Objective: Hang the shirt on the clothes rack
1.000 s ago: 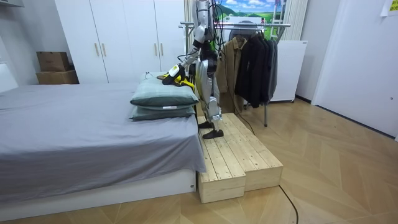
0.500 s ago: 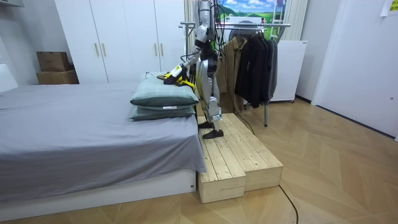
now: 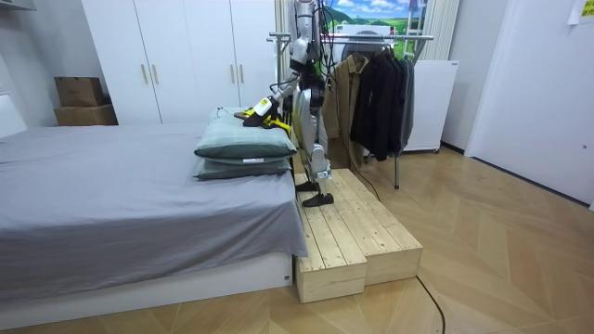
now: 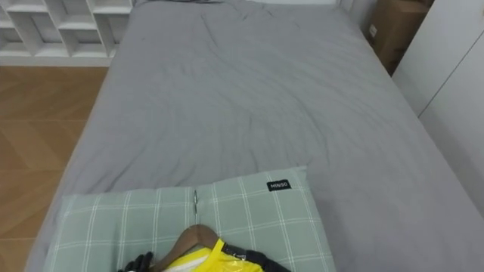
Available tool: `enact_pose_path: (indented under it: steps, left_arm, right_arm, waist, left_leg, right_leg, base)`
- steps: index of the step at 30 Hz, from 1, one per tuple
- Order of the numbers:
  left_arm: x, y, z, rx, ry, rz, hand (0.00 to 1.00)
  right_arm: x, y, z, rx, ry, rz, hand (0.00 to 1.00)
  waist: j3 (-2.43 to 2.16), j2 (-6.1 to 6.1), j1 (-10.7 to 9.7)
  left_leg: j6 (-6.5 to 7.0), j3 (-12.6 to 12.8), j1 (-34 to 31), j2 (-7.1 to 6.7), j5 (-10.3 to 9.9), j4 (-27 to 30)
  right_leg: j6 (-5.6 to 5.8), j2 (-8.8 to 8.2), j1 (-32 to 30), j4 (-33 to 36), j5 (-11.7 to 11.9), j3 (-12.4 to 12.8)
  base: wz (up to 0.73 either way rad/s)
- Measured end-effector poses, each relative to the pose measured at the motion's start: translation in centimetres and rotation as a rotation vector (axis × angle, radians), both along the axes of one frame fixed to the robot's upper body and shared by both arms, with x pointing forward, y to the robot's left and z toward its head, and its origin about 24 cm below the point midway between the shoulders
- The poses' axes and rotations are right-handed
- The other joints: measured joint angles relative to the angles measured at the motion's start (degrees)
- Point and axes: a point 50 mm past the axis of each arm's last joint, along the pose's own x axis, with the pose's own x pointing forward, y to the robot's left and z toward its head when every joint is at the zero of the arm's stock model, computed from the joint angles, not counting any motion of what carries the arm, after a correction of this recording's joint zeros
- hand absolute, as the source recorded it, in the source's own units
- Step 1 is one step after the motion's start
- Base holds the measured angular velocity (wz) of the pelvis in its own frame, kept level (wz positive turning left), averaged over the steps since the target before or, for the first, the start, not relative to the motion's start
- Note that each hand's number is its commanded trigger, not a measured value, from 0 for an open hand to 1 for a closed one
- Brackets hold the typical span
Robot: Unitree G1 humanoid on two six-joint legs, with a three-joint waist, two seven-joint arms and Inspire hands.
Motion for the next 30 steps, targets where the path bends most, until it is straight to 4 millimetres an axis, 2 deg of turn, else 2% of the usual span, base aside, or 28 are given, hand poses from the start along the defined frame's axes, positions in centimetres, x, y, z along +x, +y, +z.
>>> enact_pose_path:
  steps: [1, 4, 8, 13, 17, 24, 26, 30]
  left_arm:
    - [0.0, 0.1, 0.0, -0.002, -0.002, 0.011, 1.0]
    - [0.1, 0.3, 0.1, -0.003, -0.004, 0.02, 1.0]
    - [1.2, 0.7, 0.7, -0.002, -0.049, 0.056, 1.0]
    - [2.3, 1.6, 1.4, 0.018, -0.091, 0.083, 1.0]
    - [2.3, 2.1, 1.5, 0.038, -0.101, 0.094, 1.0]
    - [1.6, 2.4, 1.0, 0.052, -0.058, 0.11, 1.0]
    - [1.5, 2.4, 0.9, 0.05, -0.054, 0.119, 1.0]
    - [1.5, 2.4, 0.9, 0.05, -0.056, 0.119, 1.0]
  right_arm:
    - [0.0, 0.1, 0.0, 0.001, 0.001, 0.0, 0.0]
    - [0.0, 0.1, 0.0, 0.0, 0.002, 0.006, 0.0]
    - [0.0, 0.1, 0.0, -0.007, 0.004, 0.03, 0.0]
    - [0.1, 0.1, 0.0, -0.01, -0.001, 0.032, 0.0]
    - [0.1, 0.0, 0.0, -0.028, -0.003, 0.027, 0.0]
    - [0.2, 0.0, 0.0, -0.03, -0.009, 0.028, 0.0]
    - [0.3, 0.1, 0.0, -0.031, -0.012, 0.028, 0.0]
    - [0.5, 0.1, 0.1, -0.032, -0.018, 0.029, 0.0]
  waist:
    - [-0.11, -0.29, 0.0]
    - [-0.37, -1.08, 0.11]
    - [-0.4, -1.75, 0.97]
    - [-0.36, -1.76, 1.22]
    - [-0.15, -1.66, 1.21]
    - [-0.06, -1.72, 1.23]
    - [0.11, -1.81, 1.33]
    - [0.11, -1.78, 1.4]
  left_leg:
    - [-0.01, 0.0, 0.0, 0.0, 0.01, 0.05]
    - [-0.02, -0.01, -0.04, 0.01, 0.02, 0.26]
    - [-0.01, -0.18, -0.19, 0.0, 0.01, 0.61]
    - [-0.02, -0.33, -0.21, 0.02, 0.01, 0.58]
    - [-0.01, -0.32, -0.21, 0.03, 0.01, 0.46]
    - [-0.01, -0.21, -0.13, 0.01, 0.01, 0.13]
    - [-0.01, -0.21, -0.24, 0.01, 0.01, 0.13]
    - [-0.01, -0.25, -0.39, 0.0, 0.01, 0.12]
  right_leg:
    - [-0.02, 0.0, 0.0, 0.01, 0.01, 0.01]
    - [-0.06, -0.03, 0.02, 0.06, 0.04, -0.04]
    - [-0.15, -0.07, 0.19, 0.1, 0.11, -0.23]
    - [-0.25, -0.04, 0.23, 0.1, 0.19, -0.37]
    - [-0.25, -0.03, 0.21, 0.05, 0.19, -0.38]
    - [-0.24, -0.08, 0.15, -0.13, 0.18, -0.36]
    - [-0.24, -0.07, 0.07, -0.17, 0.18, -0.38]
    - [-0.24, -0.07, -0.12, -0.15, 0.18, -0.33]
  base:
    - [0.0]
    - [0.0]
    - [0.02]
    - [0.02]
    - [0.0]
    - [0.0]
    - [0.0]
    - [0.0]
